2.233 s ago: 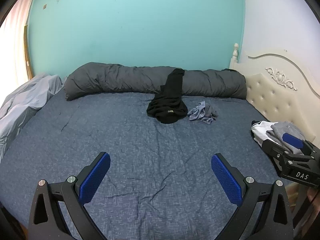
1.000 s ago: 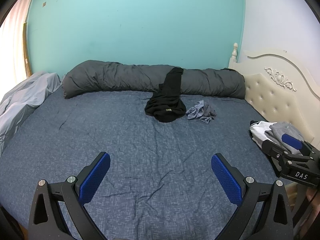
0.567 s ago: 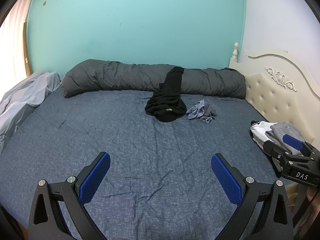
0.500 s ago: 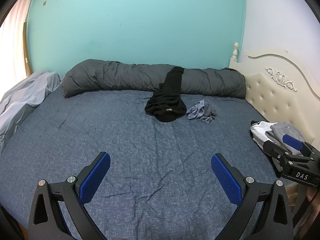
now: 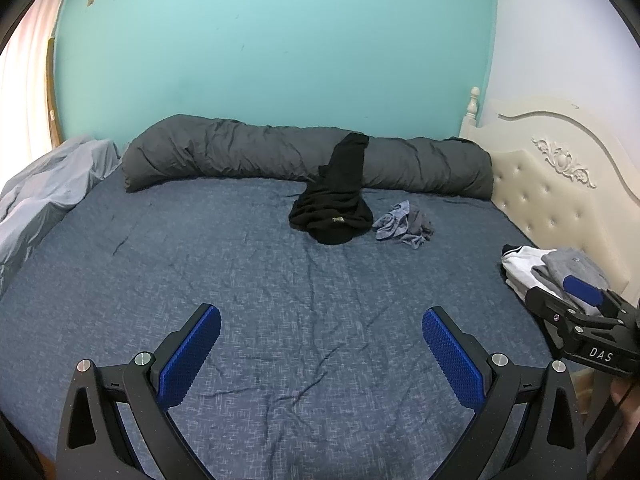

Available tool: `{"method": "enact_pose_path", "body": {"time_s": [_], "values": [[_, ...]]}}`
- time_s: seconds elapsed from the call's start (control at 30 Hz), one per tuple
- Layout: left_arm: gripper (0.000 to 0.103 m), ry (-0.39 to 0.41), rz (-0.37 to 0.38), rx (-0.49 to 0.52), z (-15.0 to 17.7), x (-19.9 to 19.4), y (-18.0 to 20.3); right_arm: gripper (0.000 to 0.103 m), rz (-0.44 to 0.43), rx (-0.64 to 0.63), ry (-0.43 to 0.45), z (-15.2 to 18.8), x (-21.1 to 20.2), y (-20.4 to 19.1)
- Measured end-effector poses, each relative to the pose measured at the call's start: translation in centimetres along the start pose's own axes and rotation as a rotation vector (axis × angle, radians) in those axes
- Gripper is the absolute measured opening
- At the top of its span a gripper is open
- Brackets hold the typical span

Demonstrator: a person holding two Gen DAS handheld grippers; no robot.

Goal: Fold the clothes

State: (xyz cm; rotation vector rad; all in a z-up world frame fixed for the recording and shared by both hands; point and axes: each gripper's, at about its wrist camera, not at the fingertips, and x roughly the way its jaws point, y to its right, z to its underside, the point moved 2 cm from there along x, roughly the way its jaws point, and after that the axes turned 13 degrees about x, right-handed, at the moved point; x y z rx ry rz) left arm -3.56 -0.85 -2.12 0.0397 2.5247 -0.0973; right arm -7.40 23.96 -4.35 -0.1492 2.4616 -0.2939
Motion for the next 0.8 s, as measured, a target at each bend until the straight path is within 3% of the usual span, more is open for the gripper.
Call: {"method": "enact_pose_path", "body": {"time_s": [0.3, 0.8], "values": [[0.103, -0.023, -0.021, -0.045, 1.2, 4.5, -2.4, 0.103, -0.019, 0.010, -0.071, 0.2, 6.4, 0.7], [0.103, -0.081, -0.074, -0.197, 5.4, 17.5, -10.5, 0.101, -0.038, -0.031, -0.153, -2.2, 25.1, 1.4]]}}
